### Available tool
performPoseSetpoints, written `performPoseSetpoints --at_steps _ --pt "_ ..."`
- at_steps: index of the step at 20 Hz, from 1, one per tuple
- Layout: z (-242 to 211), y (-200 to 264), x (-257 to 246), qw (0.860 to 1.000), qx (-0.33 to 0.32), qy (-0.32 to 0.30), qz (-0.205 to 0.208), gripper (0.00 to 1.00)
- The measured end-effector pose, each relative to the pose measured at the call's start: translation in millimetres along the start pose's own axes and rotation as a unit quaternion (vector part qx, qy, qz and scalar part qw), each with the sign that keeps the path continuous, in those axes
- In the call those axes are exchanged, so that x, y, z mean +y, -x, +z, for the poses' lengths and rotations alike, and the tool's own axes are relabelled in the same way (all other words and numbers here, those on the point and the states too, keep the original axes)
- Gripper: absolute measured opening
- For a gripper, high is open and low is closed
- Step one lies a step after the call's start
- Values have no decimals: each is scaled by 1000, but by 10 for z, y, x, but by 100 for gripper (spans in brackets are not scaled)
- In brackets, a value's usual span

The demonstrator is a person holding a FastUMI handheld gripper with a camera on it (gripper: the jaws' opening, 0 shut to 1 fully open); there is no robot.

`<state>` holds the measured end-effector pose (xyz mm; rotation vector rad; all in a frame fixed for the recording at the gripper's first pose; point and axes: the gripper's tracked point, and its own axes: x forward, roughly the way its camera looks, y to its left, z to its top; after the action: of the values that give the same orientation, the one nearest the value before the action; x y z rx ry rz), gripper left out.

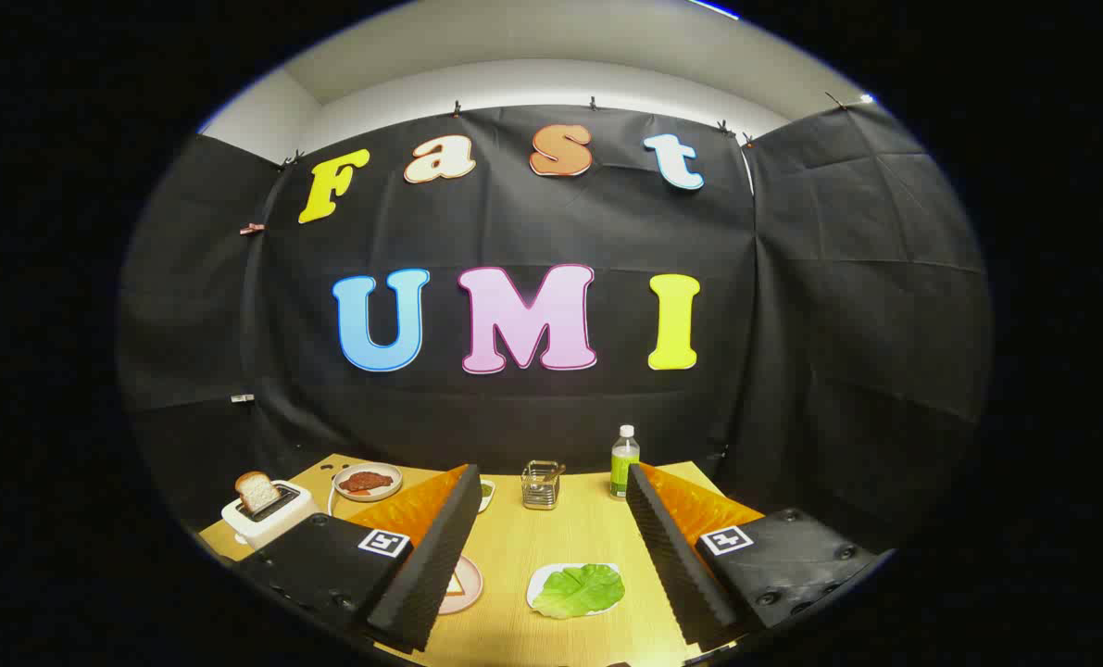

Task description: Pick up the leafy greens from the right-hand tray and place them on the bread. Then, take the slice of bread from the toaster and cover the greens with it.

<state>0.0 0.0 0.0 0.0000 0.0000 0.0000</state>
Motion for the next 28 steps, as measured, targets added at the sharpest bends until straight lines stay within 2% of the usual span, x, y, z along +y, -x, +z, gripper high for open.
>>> performPoseSetpoints --at_steps 16,28 --pt "-226 -181 -7 1000 30 -7 5 98" --pt "-538 -425 3 997 73 -10 27 98"
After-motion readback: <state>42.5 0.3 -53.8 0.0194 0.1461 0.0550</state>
